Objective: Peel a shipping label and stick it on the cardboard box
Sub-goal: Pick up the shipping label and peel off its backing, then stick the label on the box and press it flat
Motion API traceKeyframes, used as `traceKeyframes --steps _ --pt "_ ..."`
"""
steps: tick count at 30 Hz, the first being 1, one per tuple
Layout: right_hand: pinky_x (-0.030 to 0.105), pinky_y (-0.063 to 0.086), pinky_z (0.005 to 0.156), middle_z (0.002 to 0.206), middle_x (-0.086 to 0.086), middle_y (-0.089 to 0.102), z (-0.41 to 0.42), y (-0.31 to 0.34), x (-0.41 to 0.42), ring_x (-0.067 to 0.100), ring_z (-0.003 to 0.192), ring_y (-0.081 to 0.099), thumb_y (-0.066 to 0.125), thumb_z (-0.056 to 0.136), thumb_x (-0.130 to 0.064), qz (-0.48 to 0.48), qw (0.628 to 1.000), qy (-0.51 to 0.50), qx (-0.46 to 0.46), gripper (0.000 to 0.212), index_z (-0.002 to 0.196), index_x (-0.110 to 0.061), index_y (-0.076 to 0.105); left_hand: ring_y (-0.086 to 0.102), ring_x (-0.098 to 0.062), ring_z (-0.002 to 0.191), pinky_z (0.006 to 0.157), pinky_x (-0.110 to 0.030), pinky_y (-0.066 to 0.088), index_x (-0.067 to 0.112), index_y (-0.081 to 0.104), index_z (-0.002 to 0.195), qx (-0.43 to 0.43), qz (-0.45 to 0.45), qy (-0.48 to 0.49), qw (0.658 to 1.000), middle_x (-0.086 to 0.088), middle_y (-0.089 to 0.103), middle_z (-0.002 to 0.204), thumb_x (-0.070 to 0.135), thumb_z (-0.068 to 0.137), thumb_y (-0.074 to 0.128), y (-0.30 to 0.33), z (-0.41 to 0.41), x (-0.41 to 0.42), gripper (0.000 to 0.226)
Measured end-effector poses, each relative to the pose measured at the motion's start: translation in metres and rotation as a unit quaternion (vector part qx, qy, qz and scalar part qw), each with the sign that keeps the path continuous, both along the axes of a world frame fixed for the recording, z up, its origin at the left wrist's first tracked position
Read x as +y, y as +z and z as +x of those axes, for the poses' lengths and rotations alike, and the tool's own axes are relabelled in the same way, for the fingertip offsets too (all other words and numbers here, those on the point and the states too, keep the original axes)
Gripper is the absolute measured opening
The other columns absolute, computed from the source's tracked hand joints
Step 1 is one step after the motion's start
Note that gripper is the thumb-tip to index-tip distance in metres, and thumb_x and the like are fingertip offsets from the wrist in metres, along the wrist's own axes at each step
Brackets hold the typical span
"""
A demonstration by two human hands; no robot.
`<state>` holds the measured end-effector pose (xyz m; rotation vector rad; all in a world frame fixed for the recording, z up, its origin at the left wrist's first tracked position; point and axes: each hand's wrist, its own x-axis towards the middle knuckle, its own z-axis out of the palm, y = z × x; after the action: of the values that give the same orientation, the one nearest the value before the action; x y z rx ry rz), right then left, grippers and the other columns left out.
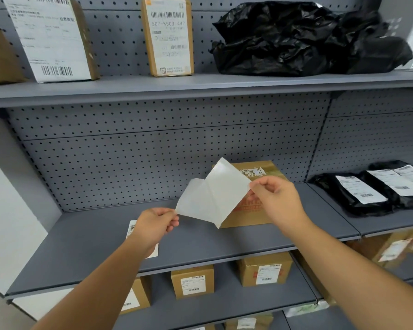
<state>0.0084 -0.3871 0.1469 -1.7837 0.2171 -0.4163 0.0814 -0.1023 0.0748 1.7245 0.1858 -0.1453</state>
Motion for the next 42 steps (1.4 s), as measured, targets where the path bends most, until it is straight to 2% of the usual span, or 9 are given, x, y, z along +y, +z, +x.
traceKeyframes --steps 10,15,18,21,25,30,34,38,42 --pt "0.047 0.060 0.078 0.079 0.000 0.080 -0.018 0.017 -0.020 0.022 0.077 0.077 0.069 0.097 -0.013 -0.006 0.998 -0.042 -0.039 0.016 0.085 -0.016 0.078 0.073 -0.021 0.083 0.089 -0.035 0.060 0.009 0.075 0.094 0.015 0.066 0.030 0.997 -0.009 0.078 0.088 0.011 0.101 0.065 -0.018 0.011 0.013 0.012" --pt "0.029 0.051 0.070 0.076 -0.002 0.079 -0.024 0.028 -0.036 0.003 0.067 0.072 0.069 0.096 -0.012 -0.004 0.995 -0.067 -0.071 0.018 0.080 -0.017 0.077 0.071 -0.014 0.079 0.057 -0.021 0.048 0.011 0.073 0.099 0.010 0.129 0.038 0.991 -0.004 0.077 0.088 0.015 0.104 0.060 -0.018 0.009 0.012 0.015" --pt "0.025 0.047 0.069 0.077 0.001 0.079 -0.026 0.033 -0.049 0.008 0.067 0.073 0.067 0.095 -0.009 0.015 0.993 -0.082 -0.088 0.020 0.079 -0.017 0.076 0.074 -0.022 0.087 0.062 -0.033 0.055 0.015 0.074 0.095 0.005 0.180 0.015 0.984 -0.003 0.078 0.087 0.017 0.102 0.060 -0.019 0.012 0.014 0.016" --pt "0.026 0.047 0.065 0.074 0.003 0.079 -0.028 0.036 -0.058 0.020 0.072 0.075 0.067 0.095 -0.007 0.036 0.990 -0.093 -0.100 0.021 0.078 -0.017 0.075 0.074 -0.033 0.087 0.080 -0.044 0.060 0.013 0.074 0.086 -0.007 0.277 -0.028 0.960 -0.009 0.078 0.085 0.018 0.099 0.058 -0.021 0.017 0.015 0.021" --pt "0.031 0.044 0.060 0.067 0.001 0.077 -0.032 0.035 -0.065 0.025 0.074 0.070 0.067 0.095 -0.008 0.047 0.988 -0.110 -0.099 0.017 0.080 -0.015 0.074 0.058 -0.029 0.059 0.057 -0.034 0.046 0.007 0.062 0.081 -0.040 0.391 -0.047 0.918 -0.011 0.065 0.068 0.015 0.099 0.052 -0.023 0.023 0.006 0.023" --pt "0.033 0.044 0.063 0.063 0.000 0.076 -0.036 0.028 -0.072 0.018 0.066 0.068 0.067 0.096 -0.009 0.049 0.988 -0.114 -0.088 0.023 0.077 -0.021 0.073 0.073 -0.027 0.077 0.067 -0.036 0.061 0.007 0.067 0.098 0.023 0.541 -0.098 0.835 -0.008 0.073 0.084 0.004 0.085 0.060 -0.011 0.035 -0.010 0.015" --pt "0.029 0.045 0.068 0.065 0.003 0.076 -0.040 0.021 -0.077 0.007 0.059 0.069 0.067 0.096 -0.008 0.054 0.989 -0.115 -0.077 0.021 0.078 -0.018 0.074 0.065 -0.029 0.079 0.066 -0.033 0.049 0.009 0.062 0.101 -0.047 0.528 -0.089 0.843 -0.005 0.062 0.080 0.015 0.099 0.045 -0.027 0.054 -0.017 0.018" --pt "0.029 0.045 0.073 0.068 0.006 0.077 -0.040 0.017 -0.080 0.011 0.064 0.072 0.068 0.095 -0.007 0.053 0.990 -0.109 -0.069 0.022 0.076 -0.018 0.075 0.059 -0.029 0.083 0.071 -0.034 0.047 0.010 0.062 0.109 -0.060 0.530 -0.104 0.839 -0.012 0.070 0.100 0.018 0.102 0.047 -0.034 0.059 -0.030 0.019" --pt "0.034 0.045 0.075 0.072 0.008 0.079 -0.038 0.015 -0.086 0.015 0.068 0.073 0.069 0.094 -0.010 0.047 0.991 -0.110 -0.060 0.021 0.077 -0.018 0.076 0.060 -0.032 0.086 0.075 -0.037 0.052 0.012 0.063 0.109 -0.044 0.592 -0.110 0.797 -0.013 0.069 0.106 0.009 0.098 0.043 -0.036 0.061 -0.041 0.023"
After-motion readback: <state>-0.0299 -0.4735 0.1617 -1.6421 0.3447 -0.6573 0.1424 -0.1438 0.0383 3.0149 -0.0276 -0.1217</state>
